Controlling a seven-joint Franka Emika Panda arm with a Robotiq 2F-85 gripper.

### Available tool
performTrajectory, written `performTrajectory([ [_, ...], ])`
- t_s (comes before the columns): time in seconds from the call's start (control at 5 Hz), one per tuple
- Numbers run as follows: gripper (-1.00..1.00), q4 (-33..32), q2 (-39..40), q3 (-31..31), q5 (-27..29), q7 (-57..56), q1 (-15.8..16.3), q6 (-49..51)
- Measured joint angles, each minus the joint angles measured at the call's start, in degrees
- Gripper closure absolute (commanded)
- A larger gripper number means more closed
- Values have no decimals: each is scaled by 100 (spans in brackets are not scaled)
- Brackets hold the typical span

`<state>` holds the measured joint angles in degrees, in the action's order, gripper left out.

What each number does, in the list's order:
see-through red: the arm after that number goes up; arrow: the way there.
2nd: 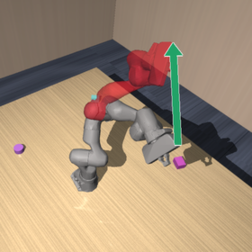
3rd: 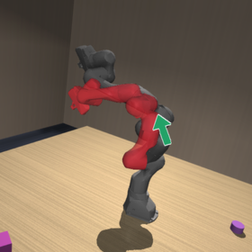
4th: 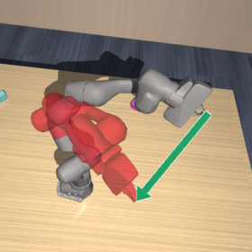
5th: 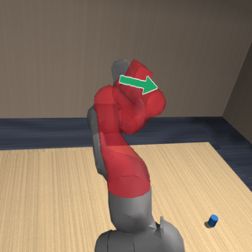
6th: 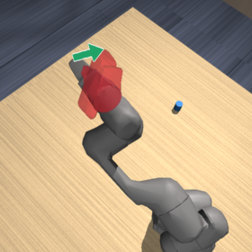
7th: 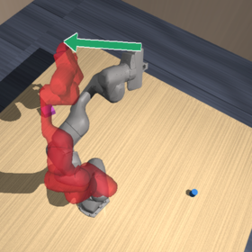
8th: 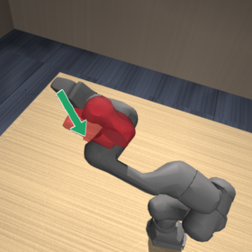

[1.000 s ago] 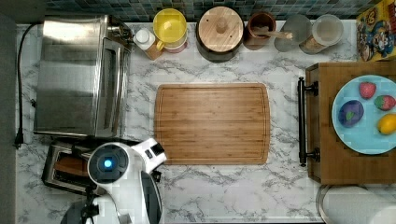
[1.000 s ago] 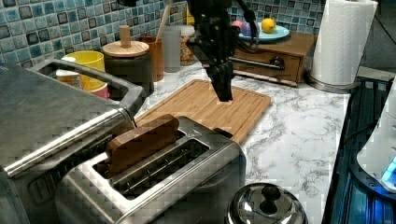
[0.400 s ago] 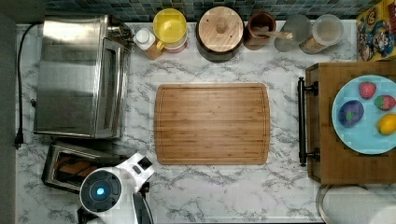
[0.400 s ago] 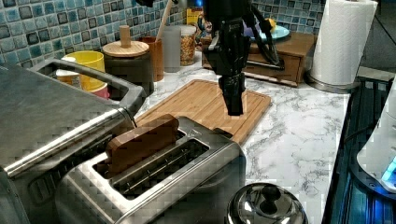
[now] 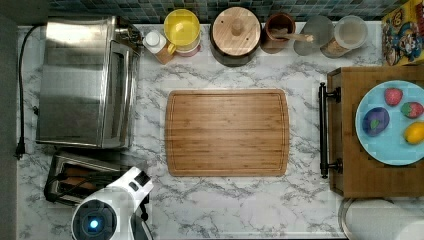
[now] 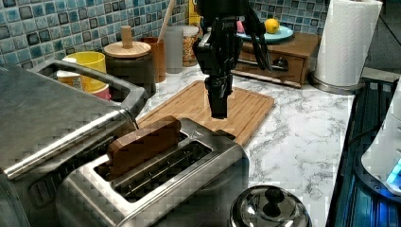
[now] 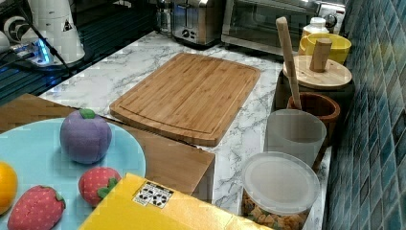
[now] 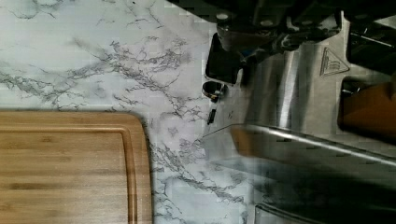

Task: Turn on the toaster.

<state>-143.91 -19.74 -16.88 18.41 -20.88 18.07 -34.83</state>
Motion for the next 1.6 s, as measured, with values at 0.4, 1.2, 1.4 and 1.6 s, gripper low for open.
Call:
performTrajectory([
  [0.4,100,11,143,-173,-14,515,-8,280],
  [1.2,100,-123,346,-50,-20,541,-239,-221],
  [1.4,100,-78,646,10,10,506,-253,-76],
  [1.6,100,56,1005,13,10,506,-260,-84],
])
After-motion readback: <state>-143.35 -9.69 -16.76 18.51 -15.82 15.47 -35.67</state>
